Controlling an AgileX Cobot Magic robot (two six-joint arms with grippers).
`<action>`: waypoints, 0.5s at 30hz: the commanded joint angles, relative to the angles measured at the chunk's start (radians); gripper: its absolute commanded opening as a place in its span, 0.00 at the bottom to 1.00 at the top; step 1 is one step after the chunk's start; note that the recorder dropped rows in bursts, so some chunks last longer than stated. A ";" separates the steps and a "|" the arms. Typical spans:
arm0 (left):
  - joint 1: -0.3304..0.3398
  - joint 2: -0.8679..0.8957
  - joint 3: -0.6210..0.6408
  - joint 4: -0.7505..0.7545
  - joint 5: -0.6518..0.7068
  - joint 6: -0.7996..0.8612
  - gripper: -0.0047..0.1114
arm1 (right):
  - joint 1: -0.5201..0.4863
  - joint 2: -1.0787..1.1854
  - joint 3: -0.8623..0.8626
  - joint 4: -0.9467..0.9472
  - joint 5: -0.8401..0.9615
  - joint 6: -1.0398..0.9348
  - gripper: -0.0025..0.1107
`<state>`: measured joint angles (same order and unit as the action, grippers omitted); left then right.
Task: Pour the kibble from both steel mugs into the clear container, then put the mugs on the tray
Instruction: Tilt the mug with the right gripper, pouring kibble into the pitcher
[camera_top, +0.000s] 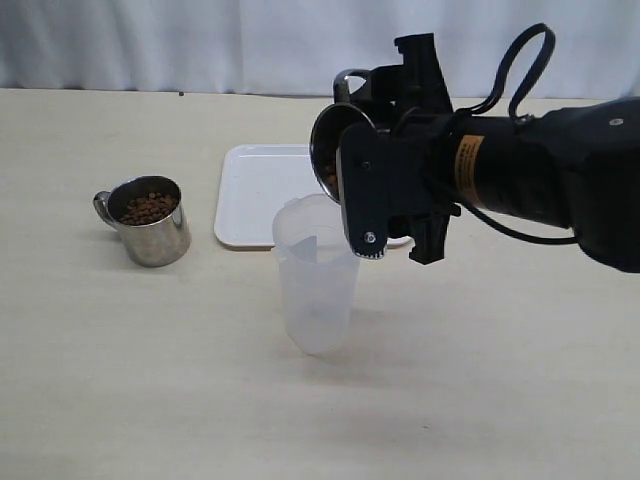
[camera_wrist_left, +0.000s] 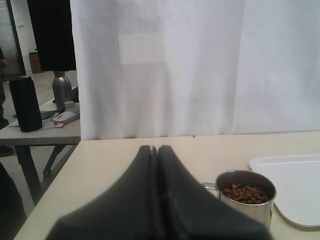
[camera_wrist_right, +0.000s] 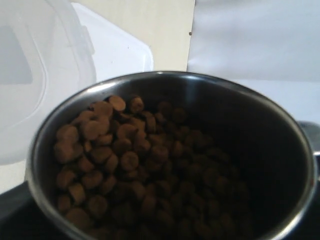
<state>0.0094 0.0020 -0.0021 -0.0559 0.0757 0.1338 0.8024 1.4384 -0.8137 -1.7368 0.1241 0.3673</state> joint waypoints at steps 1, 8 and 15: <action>-0.006 -0.002 0.002 0.004 -0.014 -0.004 0.04 | 0.003 -0.004 -0.011 -0.008 0.011 -0.040 0.06; -0.006 -0.002 0.002 0.004 -0.014 -0.004 0.04 | 0.003 0.001 -0.024 -0.008 0.004 -0.041 0.06; -0.006 -0.002 0.002 0.004 -0.014 -0.004 0.04 | 0.003 0.003 -0.024 -0.008 -0.016 -0.066 0.06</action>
<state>0.0094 0.0020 -0.0021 -0.0559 0.0757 0.1338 0.8024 1.4448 -0.8276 -1.7368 0.1021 0.3139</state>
